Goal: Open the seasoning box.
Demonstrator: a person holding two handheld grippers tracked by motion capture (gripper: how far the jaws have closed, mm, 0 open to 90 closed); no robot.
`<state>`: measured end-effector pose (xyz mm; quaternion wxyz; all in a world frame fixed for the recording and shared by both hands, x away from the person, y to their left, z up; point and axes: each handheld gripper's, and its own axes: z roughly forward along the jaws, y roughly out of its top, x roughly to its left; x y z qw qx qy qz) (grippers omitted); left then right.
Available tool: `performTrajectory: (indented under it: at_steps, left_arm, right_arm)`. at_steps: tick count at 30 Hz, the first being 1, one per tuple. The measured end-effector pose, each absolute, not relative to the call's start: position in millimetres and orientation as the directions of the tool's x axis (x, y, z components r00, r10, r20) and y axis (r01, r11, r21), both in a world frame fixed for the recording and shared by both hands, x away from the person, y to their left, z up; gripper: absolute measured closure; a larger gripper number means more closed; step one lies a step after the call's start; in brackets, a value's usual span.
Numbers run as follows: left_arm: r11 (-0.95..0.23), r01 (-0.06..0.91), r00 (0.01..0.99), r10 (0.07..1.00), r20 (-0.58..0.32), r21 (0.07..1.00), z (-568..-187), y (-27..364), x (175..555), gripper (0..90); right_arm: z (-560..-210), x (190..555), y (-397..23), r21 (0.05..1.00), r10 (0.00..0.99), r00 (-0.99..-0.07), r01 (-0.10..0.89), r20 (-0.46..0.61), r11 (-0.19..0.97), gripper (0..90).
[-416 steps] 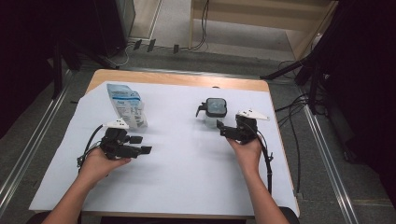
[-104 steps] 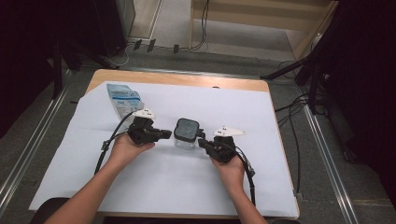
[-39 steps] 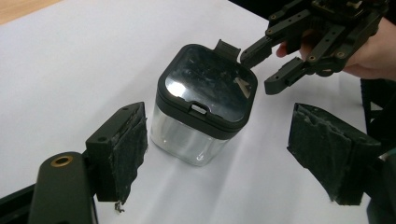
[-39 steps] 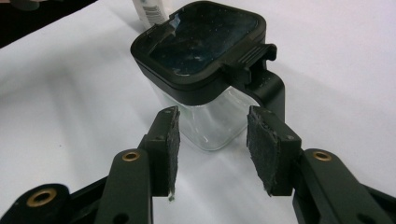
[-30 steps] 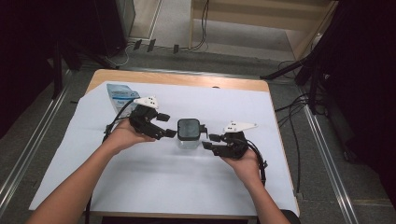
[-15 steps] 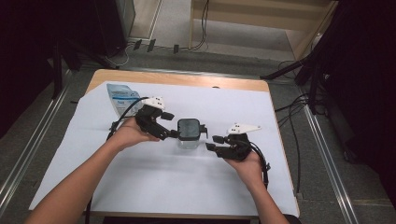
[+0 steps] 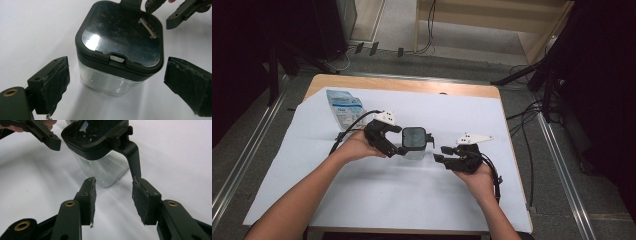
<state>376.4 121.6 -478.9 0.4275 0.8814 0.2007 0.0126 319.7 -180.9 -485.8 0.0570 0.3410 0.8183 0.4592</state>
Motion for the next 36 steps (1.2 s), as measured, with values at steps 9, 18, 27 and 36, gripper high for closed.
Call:
performTrajectory:
  at_steps: [9,18,27,36]
  left_arm:
    - [-0.542,0.334,0.925,0.347,-0.157,0.771,-491,118,382,7.7]
    - [-0.532,0.318,0.929,0.339,-0.147,0.785,-491,114,380,13.7]
    - [-0.514,0.291,0.935,0.33,-0.127,0.807,-486,116,378,14.6]
    - [-0.513,0.28,0.937,0.331,-0.114,0.811,-482,117,376,16.3]
  right_arm:
    - [-488,319,-179,0.783,0.606,-0.763,0.511,0.223,0.355,55.0]
    - [-487,320,-180,0.784,0.609,-0.758,0.516,0.231,0.345,55.0]
    - [-488,320,-178,0.783,0.605,-0.761,0.517,0.235,0.346,55.1]
    - [-489,320,-177,0.78,0.6,-0.762,0.52,0.241,0.348,55.1]
